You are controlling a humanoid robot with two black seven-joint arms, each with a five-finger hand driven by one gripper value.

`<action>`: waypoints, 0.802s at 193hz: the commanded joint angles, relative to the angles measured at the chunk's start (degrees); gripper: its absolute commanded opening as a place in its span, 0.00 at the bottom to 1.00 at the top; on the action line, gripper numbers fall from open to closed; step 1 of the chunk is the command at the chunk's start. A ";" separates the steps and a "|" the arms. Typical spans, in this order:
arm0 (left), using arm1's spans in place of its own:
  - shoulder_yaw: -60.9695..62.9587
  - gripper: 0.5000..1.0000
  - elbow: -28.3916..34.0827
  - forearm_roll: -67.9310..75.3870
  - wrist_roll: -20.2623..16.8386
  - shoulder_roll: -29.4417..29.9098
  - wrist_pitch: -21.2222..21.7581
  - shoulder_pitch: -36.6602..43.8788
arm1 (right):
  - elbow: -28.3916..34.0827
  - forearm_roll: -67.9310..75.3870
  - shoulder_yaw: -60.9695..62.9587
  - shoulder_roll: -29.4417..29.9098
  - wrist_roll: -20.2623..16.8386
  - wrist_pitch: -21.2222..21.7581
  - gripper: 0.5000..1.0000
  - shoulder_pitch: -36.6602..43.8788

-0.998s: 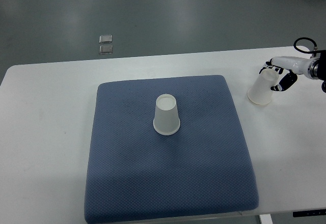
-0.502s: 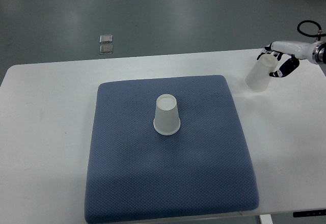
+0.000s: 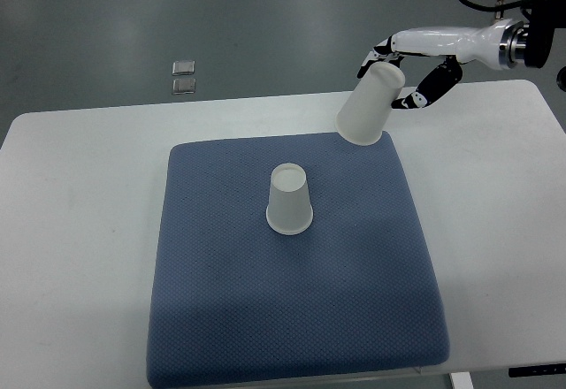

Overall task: Stack paper cups
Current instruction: 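Lift the cup with the right hand and carry it over the inverted cup, then lower the held cup onto the inverted cup on the pad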

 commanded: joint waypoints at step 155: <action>0.00 1.00 0.00 0.00 0.00 0.00 0.00 0.00 | 1.27 -2.28 -3.75 11.49 -2.29 5.83 0.33 6.62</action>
